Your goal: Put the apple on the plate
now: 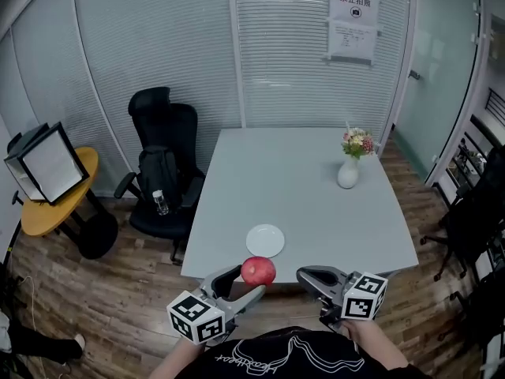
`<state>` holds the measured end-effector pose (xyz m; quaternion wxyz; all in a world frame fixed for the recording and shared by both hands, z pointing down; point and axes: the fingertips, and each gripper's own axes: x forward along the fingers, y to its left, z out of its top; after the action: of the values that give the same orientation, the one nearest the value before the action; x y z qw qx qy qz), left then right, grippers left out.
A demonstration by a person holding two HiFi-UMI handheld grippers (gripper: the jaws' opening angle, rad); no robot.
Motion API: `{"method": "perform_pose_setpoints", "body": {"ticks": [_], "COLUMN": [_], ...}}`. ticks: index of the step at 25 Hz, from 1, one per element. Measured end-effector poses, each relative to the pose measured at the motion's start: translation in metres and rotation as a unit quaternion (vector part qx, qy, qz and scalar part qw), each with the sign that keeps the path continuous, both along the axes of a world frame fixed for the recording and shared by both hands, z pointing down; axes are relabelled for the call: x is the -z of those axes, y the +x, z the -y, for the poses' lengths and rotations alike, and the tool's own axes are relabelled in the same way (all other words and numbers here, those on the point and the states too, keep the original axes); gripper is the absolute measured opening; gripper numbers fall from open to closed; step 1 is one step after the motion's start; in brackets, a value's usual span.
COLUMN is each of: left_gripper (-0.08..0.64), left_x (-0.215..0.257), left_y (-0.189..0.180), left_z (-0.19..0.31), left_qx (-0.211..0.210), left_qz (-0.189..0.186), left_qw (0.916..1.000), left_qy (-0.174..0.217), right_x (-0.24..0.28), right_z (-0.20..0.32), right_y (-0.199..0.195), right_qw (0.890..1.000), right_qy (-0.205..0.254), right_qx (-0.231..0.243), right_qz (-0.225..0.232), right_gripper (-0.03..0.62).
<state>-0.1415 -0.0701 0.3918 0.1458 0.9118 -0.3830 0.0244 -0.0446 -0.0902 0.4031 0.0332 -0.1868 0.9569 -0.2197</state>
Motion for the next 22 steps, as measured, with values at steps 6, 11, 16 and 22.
{"method": "perform_pose_setpoints", "body": {"ticks": [6,11,16,22], "left_gripper": [0.301,0.301,0.301,0.301], "left_x": [-0.01,-0.017,-0.03,-0.038], "left_y": [-0.014,-0.013,-0.014,-0.021], "left_z": [0.021,0.032,0.048,0.084], "left_qx": [-0.017,-0.027,-0.023,-0.015], "left_qz": [-0.001,-0.003,0.002,0.004], "left_qw": [0.9999,0.9996,0.9996,0.9994], "left_qy": [0.002,-0.005,-0.018,-0.031], "right_x": [-0.014,-0.018,-0.026,-0.033], "right_z": [0.01,0.017,0.033,0.072], "right_y": [-0.011,-0.009,-0.007,-0.01], "right_qw": [1.0,0.999,0.999,0.999], "right_qy": [-0.013,-0.021,-0.032,-0.042], "right_qx": [-0.022,-0.031,-0.035,-0.034], "right_qz": [-0.014,-0.016,-0.01,0.0], "right_gripper": [0.008,0.008,0.008,0.008]}}
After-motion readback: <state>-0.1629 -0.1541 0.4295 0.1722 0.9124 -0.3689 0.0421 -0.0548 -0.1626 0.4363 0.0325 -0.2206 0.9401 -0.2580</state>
